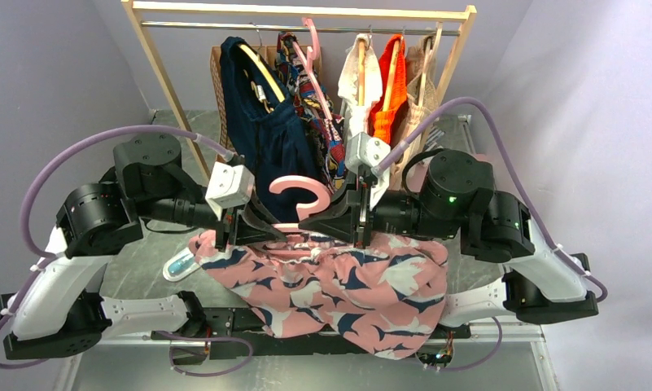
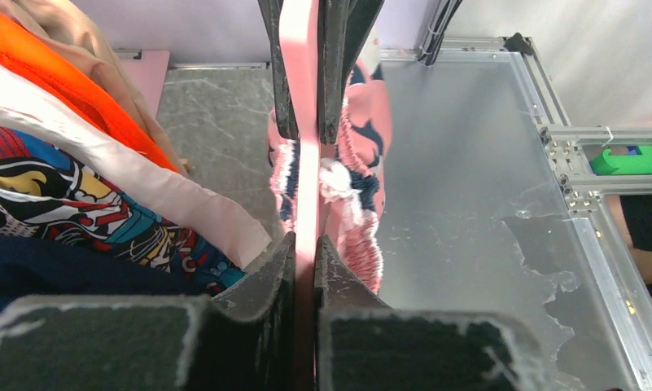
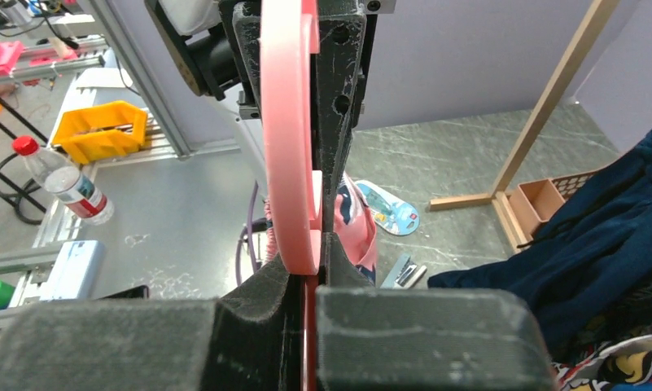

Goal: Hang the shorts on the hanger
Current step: Hang the shorts on the hanger.

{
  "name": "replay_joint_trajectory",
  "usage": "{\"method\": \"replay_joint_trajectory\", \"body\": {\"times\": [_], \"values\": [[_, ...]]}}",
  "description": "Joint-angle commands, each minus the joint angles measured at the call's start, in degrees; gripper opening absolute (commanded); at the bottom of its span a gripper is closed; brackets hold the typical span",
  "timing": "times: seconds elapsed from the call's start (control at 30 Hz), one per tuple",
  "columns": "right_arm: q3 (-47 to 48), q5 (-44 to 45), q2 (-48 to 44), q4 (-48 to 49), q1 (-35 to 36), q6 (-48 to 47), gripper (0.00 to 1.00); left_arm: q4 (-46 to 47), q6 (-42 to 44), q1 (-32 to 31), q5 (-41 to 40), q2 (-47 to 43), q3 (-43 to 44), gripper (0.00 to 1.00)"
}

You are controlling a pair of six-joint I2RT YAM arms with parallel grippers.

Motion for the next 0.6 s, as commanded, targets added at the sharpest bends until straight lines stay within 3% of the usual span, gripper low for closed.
{"method": "replay_joint_trajectory", "body": {"times": [0.0,0.1,0.2,0.3,0.57], "values": [[1.97,-2.81,0.08,3.05,0.23,1.33,0.00,1.59,0.42,0.19,-0.96,-1.09,-0.34,0.07],[2.73,-2.95,0.24,1.41,0.25,1.65,0.02,2.80,0.19,0.19,-1.80,-2.35,-1.37,0.07],[3.87,-1.78,0.28,-1.05,0.21,2.13,0.31,3.14,0.21,0.19,-2.45,-3.23,-1.90,0.07],[4.47,-0.27,-0.23,-3.49,0.25,2.57,0.47,3.49,0.27,0.19,-2.81,-4.13,-2.27,0.07],[7.47,3.95,1.44,-12.12,0.25,1.58,0.55,4.71,-0.48,0.19,-1.54,-5.05,-2.35,0.07]]}}
